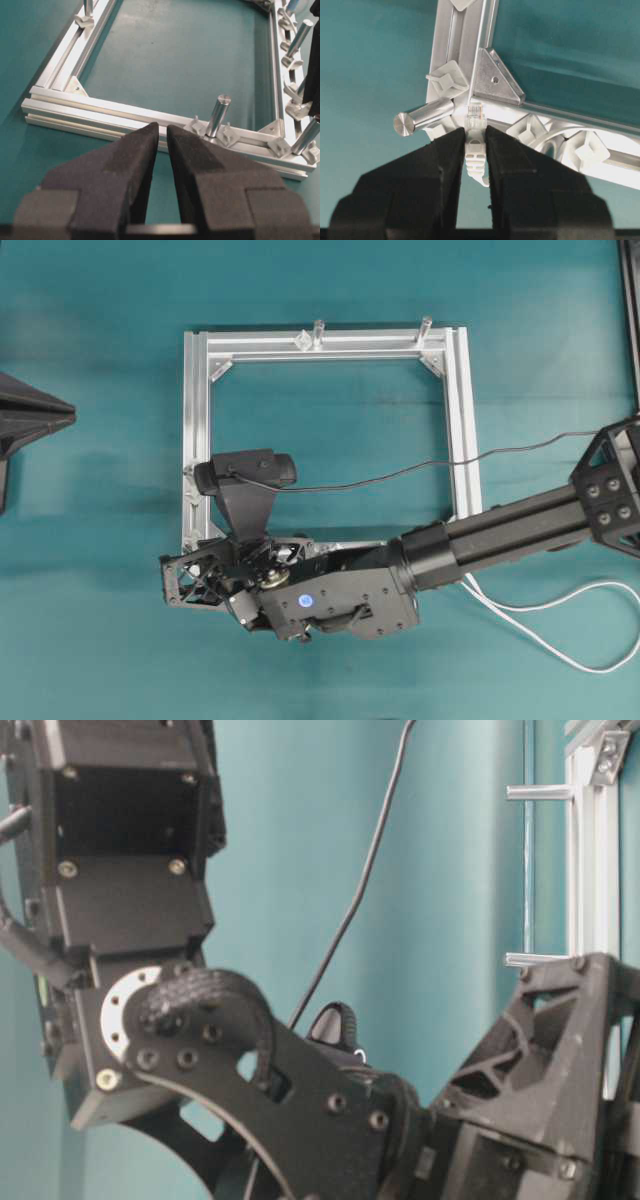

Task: Move the cable alternately left and right between 8 closely spaced pins so it hooks onto each one.

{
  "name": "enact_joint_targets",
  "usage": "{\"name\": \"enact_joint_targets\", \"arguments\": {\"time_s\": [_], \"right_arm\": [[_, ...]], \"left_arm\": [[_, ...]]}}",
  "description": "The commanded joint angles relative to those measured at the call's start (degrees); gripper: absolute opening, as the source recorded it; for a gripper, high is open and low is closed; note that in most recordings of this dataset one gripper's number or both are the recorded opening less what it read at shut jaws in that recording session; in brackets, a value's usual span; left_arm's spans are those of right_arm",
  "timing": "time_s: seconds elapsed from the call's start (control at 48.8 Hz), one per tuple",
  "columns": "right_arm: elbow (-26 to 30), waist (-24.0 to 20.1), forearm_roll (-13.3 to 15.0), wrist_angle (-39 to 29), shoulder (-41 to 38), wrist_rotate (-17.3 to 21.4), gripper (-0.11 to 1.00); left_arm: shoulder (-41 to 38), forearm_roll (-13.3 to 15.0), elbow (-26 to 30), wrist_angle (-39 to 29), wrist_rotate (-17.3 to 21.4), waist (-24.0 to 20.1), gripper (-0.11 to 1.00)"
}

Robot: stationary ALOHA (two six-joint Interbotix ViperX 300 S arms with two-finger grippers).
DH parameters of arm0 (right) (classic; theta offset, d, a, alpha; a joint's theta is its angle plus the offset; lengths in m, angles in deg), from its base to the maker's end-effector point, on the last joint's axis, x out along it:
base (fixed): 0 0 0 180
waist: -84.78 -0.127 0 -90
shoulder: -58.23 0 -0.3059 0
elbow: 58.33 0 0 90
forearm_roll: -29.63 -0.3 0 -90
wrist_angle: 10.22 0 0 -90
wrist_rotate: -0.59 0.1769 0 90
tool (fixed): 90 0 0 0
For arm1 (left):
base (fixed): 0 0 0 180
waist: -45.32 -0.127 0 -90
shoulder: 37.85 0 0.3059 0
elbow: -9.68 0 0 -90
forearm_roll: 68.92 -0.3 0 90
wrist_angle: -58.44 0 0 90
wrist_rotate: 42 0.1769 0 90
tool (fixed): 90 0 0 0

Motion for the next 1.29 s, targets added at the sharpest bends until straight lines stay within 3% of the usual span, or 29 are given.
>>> {"name": "enact_joint_targets", "arguments": {"time_s": [0.0,0.594,0.881,1.003,1.27], "right_arm": [[1.4,-0.4,0.2,0.0,1.1,-0.1,0.15],[1.6,-0.4,0.2,0.0,1.1,-0.1,0.15],[2.4,-3.2,-0.8,-0.1,1.1,0.1,0.15],[2.8,-4.8,-2.5,-0.1,0.8,1.3,0.15],[4.9,-6.5,-2.5,-0.1,-0.9,4.6,0.15]], "left_arm": [[-0.4,0.0,0.5,0.5,-0.4,0.1,0.21],[-0.5,0.1,0.5,0.5,-0.4,0.1,0.21],[-0.5,0.0,0.5,0.5,-0.4,0.1,0.21],[-0.4,0.1,0.5,0.5,-0.4,0.1,0.21],[-0.4,0.1,0.5,0.5,-0.4,0.1,0.21]]}}
